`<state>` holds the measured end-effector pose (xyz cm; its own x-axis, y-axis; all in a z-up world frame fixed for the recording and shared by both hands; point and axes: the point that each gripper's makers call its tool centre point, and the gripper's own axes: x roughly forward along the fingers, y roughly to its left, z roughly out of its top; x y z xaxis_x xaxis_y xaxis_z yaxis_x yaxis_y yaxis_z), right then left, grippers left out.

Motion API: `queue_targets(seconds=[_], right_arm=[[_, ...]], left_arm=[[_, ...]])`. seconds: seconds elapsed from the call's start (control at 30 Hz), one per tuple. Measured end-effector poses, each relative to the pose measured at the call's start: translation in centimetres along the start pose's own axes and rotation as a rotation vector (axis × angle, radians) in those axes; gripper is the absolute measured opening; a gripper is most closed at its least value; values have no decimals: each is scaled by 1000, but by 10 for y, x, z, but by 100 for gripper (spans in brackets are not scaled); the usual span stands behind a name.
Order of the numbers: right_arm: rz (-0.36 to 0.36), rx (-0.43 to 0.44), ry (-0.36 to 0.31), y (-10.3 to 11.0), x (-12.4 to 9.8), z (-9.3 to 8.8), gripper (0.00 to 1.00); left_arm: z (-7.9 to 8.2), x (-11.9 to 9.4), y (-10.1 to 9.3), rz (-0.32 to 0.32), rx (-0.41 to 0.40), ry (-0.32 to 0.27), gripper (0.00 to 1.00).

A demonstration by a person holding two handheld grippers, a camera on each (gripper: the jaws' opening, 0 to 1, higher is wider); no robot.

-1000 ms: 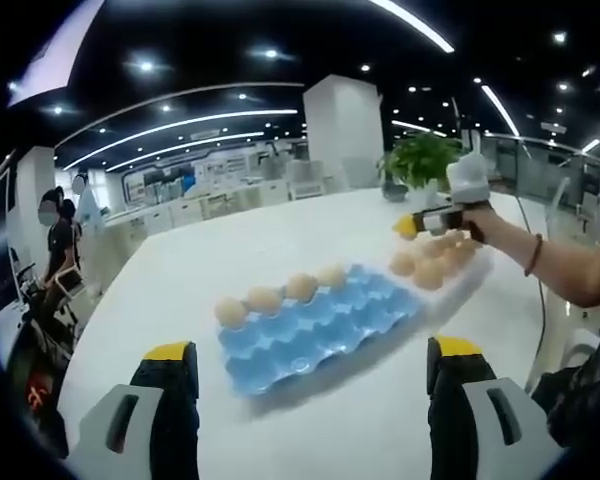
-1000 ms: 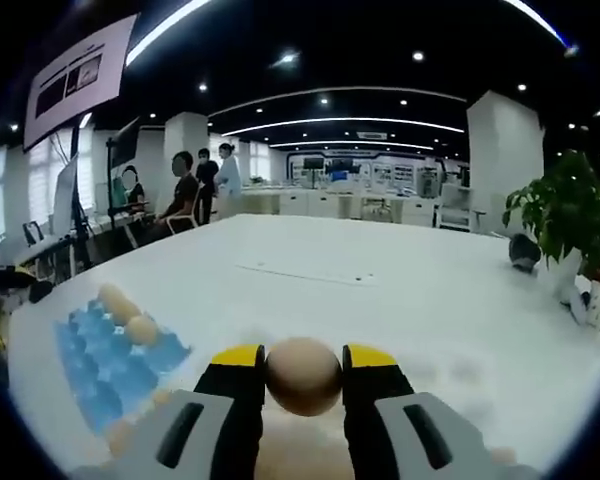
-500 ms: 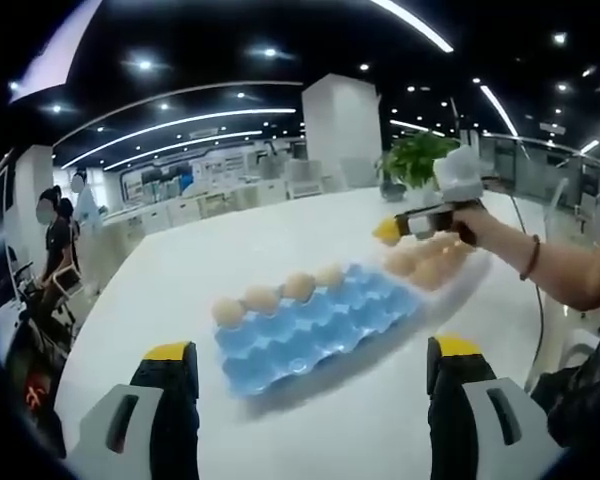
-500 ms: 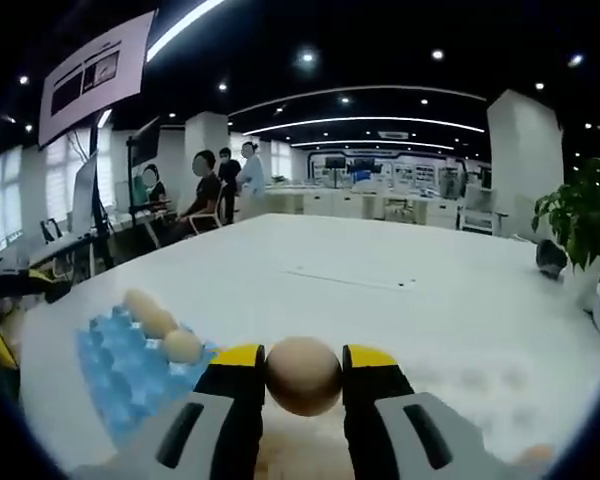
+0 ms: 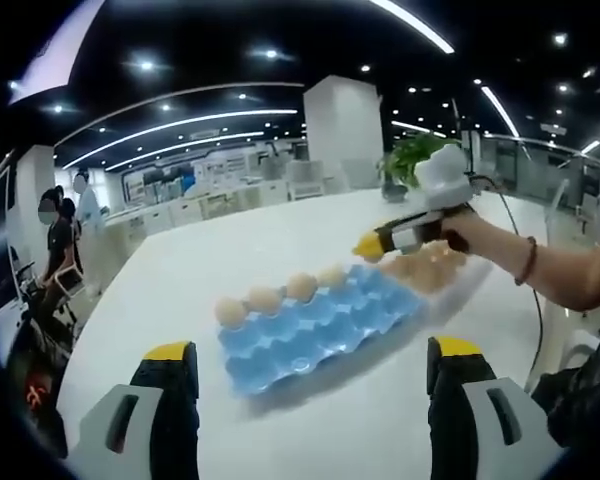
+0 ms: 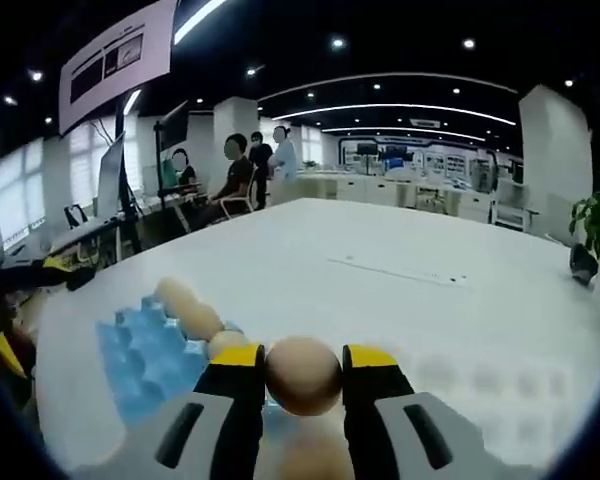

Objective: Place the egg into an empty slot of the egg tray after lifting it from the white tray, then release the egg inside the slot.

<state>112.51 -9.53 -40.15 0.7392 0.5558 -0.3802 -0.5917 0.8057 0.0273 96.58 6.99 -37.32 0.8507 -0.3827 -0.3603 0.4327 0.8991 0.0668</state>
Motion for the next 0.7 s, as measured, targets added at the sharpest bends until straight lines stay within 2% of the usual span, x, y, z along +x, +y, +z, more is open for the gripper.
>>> queue_targets(seconds=[0.47, 0.53, 0.7], right_arm=[[81, 4, 55, 19, 16, -8, 31], [112, 49, 57, 25, 16, -8, 31], [119, 64, 74, 25, 16, -8, 31]], left_arm=[[-3, -3, 6, 16, -6, 3, 97], [-3, -3, 6, 16, -8, 2, 97], [-3, -2, 6, 16, -5, 4, 97]])
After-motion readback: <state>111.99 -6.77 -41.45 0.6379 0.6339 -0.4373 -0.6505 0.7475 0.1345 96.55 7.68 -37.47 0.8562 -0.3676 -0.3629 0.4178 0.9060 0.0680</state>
